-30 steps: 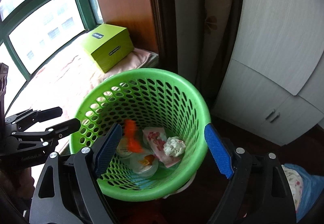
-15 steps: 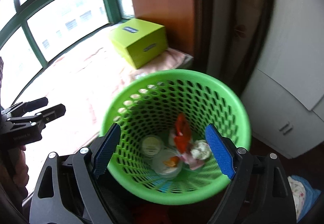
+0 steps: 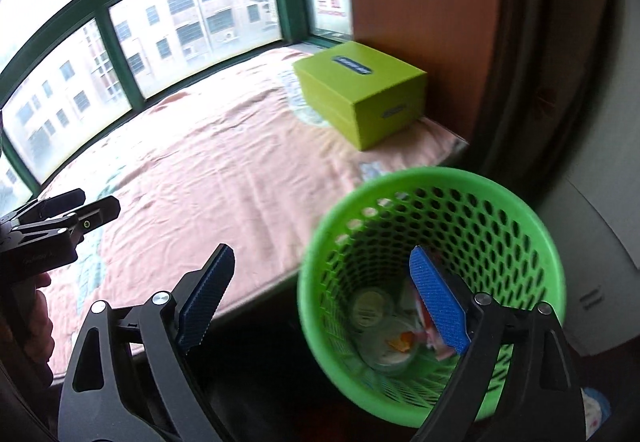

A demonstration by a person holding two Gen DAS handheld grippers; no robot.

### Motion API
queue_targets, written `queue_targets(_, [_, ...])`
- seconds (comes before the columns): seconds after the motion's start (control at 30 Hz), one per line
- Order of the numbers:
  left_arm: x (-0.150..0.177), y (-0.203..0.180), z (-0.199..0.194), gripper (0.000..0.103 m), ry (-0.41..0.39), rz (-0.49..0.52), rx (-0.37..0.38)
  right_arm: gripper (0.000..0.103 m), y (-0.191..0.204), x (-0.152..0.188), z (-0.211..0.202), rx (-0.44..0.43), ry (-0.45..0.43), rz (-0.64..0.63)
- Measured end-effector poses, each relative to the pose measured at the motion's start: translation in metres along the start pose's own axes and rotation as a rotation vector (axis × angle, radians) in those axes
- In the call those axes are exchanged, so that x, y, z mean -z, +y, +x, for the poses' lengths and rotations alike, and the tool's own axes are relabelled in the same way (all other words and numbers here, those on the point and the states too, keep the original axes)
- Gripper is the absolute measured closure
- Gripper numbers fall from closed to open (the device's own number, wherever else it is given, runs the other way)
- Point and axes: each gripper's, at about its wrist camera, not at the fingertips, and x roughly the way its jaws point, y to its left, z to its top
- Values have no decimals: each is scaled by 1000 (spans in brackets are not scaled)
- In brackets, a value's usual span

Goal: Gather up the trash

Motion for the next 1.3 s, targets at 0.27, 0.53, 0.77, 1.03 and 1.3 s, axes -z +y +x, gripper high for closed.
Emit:
queue_targets(0.27, [8,38,-11,16,-7,-74,-103,13,30,-12,13,-37,-4,-43])
queue_targets(0.53, [13,61,-25,9,-39,-137,-173,12,50,-19,15,-44,-29,-66])
queue_targets(0.77, [18,74,-32,9,-50,-169,-201,11,62,-21,18,-59,-34,-74])
queue_targets(1.03, [21,86,-36,7,-56,-209,-230,10,67,-23,21,-65,-39,-69])
queue_targets(1.3, [22,88,-35,7,-54,-210,-268,8,72,-24,24,-73,-36,-69])
